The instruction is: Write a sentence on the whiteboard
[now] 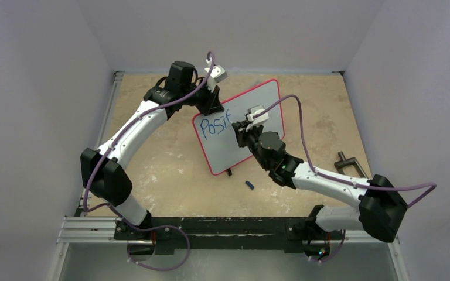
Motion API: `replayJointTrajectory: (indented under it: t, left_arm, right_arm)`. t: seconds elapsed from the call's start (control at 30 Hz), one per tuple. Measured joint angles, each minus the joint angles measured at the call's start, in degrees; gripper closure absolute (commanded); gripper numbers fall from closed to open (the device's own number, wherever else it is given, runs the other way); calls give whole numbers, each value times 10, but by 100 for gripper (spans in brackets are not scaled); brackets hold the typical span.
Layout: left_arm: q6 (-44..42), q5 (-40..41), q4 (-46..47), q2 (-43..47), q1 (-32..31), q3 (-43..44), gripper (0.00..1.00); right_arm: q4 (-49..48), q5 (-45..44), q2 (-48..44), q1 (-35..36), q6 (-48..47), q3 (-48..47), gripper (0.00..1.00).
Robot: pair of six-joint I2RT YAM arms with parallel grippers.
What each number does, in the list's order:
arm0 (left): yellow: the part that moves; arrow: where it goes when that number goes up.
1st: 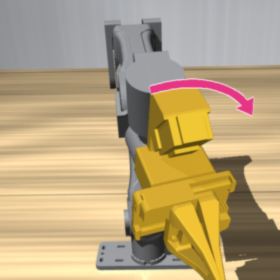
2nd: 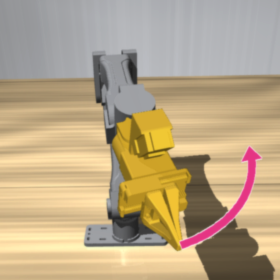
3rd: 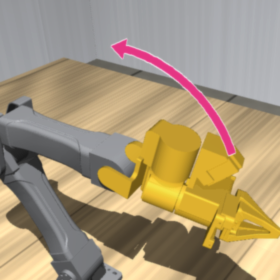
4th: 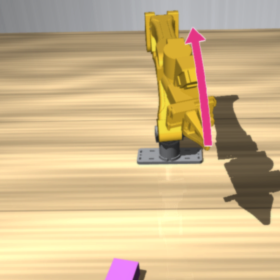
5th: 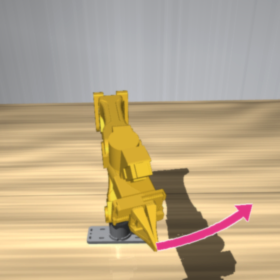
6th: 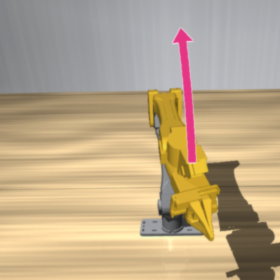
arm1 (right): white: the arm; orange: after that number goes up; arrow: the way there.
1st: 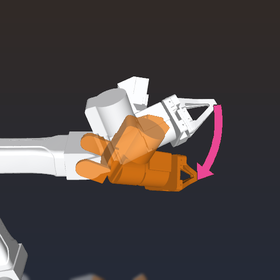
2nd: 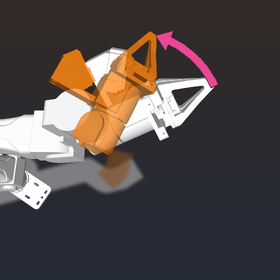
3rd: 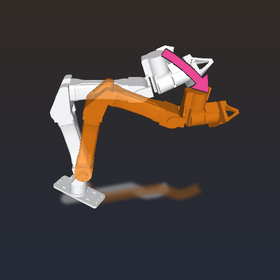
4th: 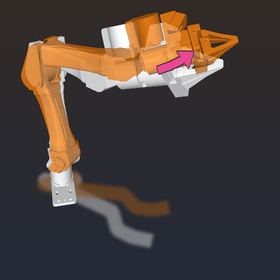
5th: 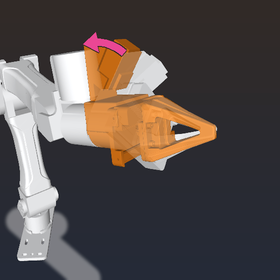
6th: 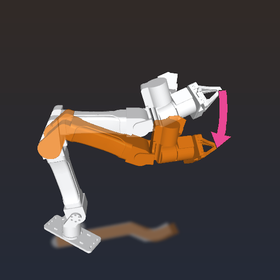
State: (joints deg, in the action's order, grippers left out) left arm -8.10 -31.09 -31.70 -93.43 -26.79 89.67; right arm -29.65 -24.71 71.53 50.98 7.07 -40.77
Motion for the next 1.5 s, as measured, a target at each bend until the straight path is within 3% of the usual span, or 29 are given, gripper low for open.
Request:
replayJointTrajectory:
  t: [1.5]
  left_arm:
    - [0,0,2,0,-3,0,100]
  right_arm:
    - [31,-17,4,0,-50,-35,100]
